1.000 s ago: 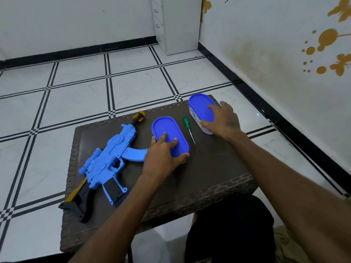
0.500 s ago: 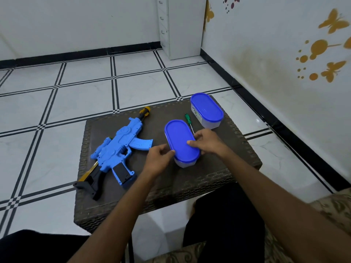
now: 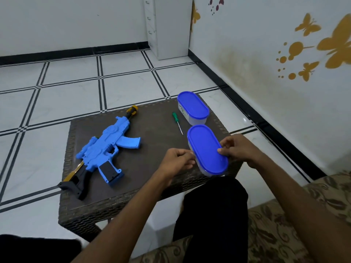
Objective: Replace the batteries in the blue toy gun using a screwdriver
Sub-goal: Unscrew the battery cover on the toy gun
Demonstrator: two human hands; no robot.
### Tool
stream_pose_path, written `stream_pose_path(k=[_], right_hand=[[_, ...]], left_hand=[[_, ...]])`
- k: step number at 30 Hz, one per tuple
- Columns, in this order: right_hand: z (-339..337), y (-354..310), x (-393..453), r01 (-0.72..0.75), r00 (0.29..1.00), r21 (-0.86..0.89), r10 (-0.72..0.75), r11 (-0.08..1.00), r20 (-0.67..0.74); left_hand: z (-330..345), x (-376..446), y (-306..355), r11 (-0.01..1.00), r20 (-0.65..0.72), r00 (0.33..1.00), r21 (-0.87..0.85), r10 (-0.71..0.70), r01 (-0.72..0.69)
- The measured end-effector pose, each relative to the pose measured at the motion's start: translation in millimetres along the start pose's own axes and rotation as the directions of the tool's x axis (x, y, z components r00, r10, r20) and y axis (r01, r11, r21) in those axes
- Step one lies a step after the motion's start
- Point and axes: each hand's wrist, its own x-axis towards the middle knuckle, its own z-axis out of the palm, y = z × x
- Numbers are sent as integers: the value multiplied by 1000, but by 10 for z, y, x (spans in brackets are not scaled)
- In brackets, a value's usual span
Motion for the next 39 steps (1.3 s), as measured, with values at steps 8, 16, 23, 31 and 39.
stream_pose_path(k=[8,16,23,31,39], right_hand=[[-80,107,148,-56,989,-9,55,998,-136],[506,-904,334,338,896,-436,-427,834,-123],[1345,-1380,1221,235,954,-666,-298,708,20],[1645,-1237,1485,203,946,-635,-316,745,-68],[1855,-1340,587,465,817,-325,-541,824,-202]], left_hand=[[-118,232,80,980,-71,992,178,102,-88],[-917,160,122,727,-269,857,667,439,-163],[-1979,-106,-77,584,-443,670,812,596,16],[-2496,-177,-406,508,-462,835,818,299,270],[-2174,-312,-502,617,-471,830,759,299,209]])
